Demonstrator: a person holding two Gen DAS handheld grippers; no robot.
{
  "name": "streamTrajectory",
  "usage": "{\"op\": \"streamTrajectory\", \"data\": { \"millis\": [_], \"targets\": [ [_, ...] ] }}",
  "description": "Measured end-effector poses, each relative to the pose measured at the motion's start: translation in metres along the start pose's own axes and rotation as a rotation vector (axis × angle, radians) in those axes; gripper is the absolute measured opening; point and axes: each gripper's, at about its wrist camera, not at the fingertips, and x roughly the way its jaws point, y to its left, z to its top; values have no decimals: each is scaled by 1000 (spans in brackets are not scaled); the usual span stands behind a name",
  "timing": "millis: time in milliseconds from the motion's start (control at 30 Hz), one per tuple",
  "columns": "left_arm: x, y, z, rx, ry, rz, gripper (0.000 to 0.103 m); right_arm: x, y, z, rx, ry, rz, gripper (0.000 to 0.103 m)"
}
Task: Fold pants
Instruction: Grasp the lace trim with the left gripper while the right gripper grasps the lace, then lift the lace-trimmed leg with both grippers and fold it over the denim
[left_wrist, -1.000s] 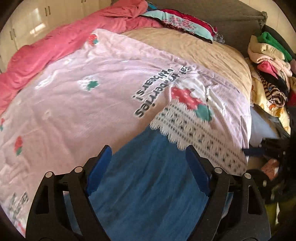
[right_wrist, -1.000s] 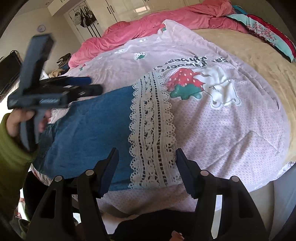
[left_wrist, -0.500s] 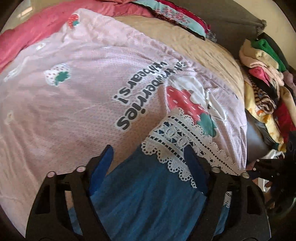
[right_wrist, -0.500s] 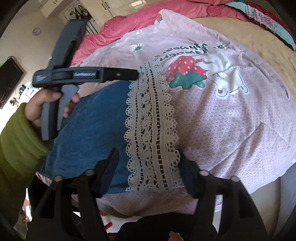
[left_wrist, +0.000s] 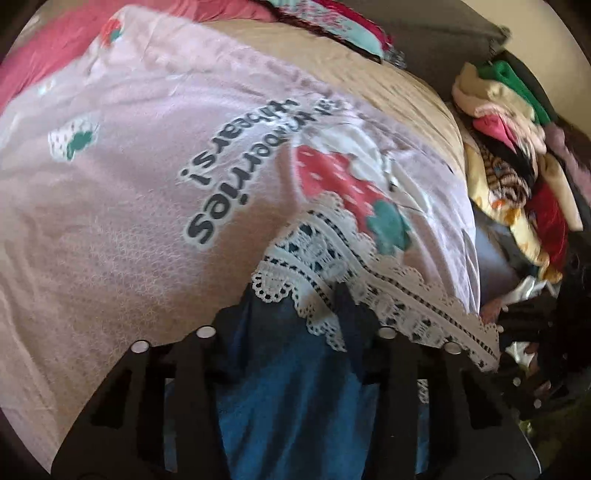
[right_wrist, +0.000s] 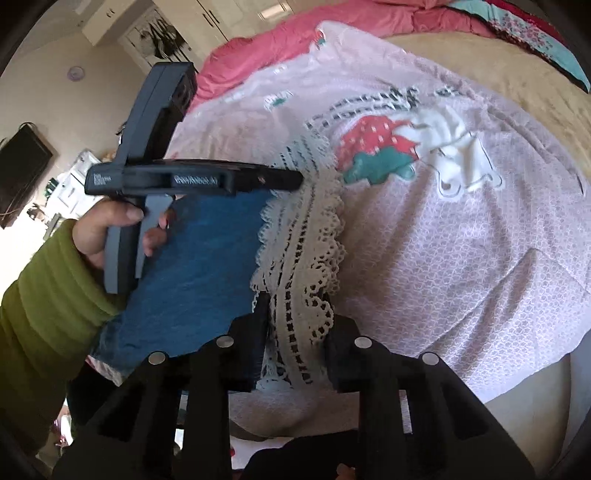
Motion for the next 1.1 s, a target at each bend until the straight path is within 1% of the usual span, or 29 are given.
{"op": "streamTrajectory", "data": {
  "millis": [33, 100, 167, 233, 333, 433, 467, 567, 633, 700, 767, 867, 900, 967, 1000, 1033, 1067, 1100],
  "targets": [
    [-1, 0, -1, -10, -2, -4, 31, 1, 1, 0, -6, 4, 0, 29],
    [2, 3, -2, -30, -3, 0, 31, 9, 0, 1, 12, 40, -10, 33],
    [3, 2, -4, -27, -22, 15, 29, 16, -3, 4, 39, 62, -5, 33],
    [-2, 2, -6, -41, -45, 20, 18, 14, 1, 5, 22, 47, -6, 22],
    [-20, 8, -10, -81, -95, -38, 16, 3, 12, 5, -21, -9, 27, 22],
    [-43, 14, -18, -110, -145, -74, 16, -8, 29, 5, -65, -57, 68, 22],
    [-56, 17, -23, -119, -170, -89, 16, -11, 38, 7, -87, -67, 87, 22],
    [-85, 26, -39, -128, -224, -100, 16, -17, 64, 11, -145, -87, 142, 22],
    [-112, 35, -57, -156, -269, -93, 16, -19, 85, 11, -191, -96, 174, 22],
    [-132, 42, -73, -169, -293, -64, 16, -15, 110, 16, -243, -91, 219, 22],
    [-149, 53, -93, -209, -304, -52, 16, -10, 137, 15, -294, -78, 266, 22],
    [-158, 69, -115, -252, -295, -6, 20, 9, 169, 14, -357, -34, 300, 22],
    [-160, 74, -124, -274, -287, 26, 22, 19, 175, 14, -370, -14, 304, 22],
    [-162, 89, -139, -354, -272, 47, 26, 37, 188, 7, -401, 33, 296, 22],
    [-166, 100, -150, -427, -272, 40, 35, 47, 192, 4, -411, 59, 282, 22],
    [-171, 109, -161, -481, -281, 30, 49, 55, 194, 0, -420, 84, 272, 22],
    [-175, 113, -170, -506, -292, 26, 53, 64, 197, -5, -436, 111, 258, 22],
    [-182, 119, -182, -548, -307, 28, 55, 70, 201, -8, -455, 126, 236, 22]
  ]
}}
